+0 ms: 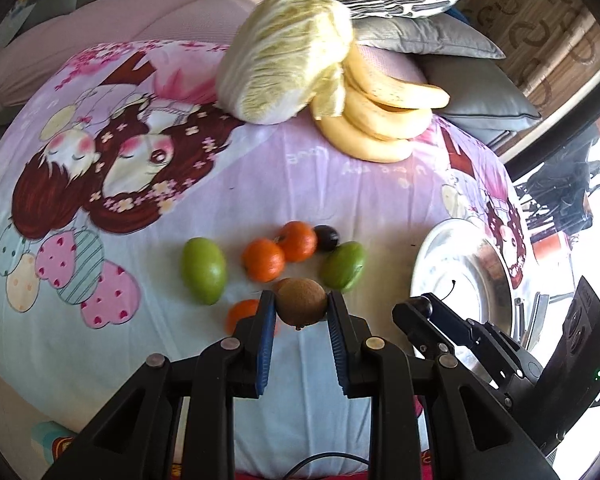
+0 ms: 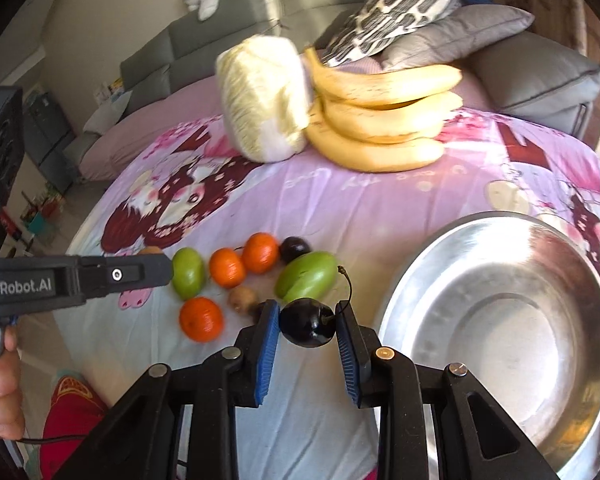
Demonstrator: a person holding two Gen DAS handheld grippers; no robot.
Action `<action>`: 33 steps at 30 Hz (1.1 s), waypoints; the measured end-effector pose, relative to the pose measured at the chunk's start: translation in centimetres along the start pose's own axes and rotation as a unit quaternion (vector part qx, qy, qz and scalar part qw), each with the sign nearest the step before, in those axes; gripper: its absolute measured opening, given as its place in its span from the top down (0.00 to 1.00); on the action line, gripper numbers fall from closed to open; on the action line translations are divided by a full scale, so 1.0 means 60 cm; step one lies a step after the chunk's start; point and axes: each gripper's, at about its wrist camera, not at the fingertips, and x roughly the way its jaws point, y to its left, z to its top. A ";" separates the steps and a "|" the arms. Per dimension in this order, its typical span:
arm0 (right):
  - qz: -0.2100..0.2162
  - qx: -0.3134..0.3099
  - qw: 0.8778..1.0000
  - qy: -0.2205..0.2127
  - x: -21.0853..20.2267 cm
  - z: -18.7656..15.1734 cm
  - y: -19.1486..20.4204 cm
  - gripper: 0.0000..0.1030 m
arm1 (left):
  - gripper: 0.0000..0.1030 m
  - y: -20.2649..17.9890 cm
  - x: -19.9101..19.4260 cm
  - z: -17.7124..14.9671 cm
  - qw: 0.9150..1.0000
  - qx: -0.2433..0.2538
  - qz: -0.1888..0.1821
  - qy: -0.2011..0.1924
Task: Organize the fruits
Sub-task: 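Grasp the kiwi with the left tool while the right tool carries the cherry over the basin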
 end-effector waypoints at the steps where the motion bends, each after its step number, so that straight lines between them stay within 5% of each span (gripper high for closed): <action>1: -0.006 0.007 1.000 -0.003 -0.004 0.002 -0.011 0.70 | 0.74 -0.012 0.001 0.001 1.000 0.005 -0.002 -0.001; 10: -0.087 0.086 0.992 -0.021 -0.030 0.002 -0.119 0.70 | 0.74 -0.118 0.028 0.013 0.998 0.060 -0.027 0.000; 19: -0.178 0.164 0.970 -0.029 -0.061 -0.017 -0.231 0.70 | 0.74 -0.207 0.077 0.009 0.993 0.109 -0.046 0.013; 25: -0.200 0.196 0.960 -0.027 -0.072 -0.029 -0.271 0.70 | 0.74 -0.248 0.108 0.002 0.989 0.135 -0.053 0.021; 33: -0.200 0.194 0.960 -0.003 -0.052 -0.034 -0.272 0.70 | 0.74 -0.277 0.158 -0.002 0.986 0.157 -0.039 0.035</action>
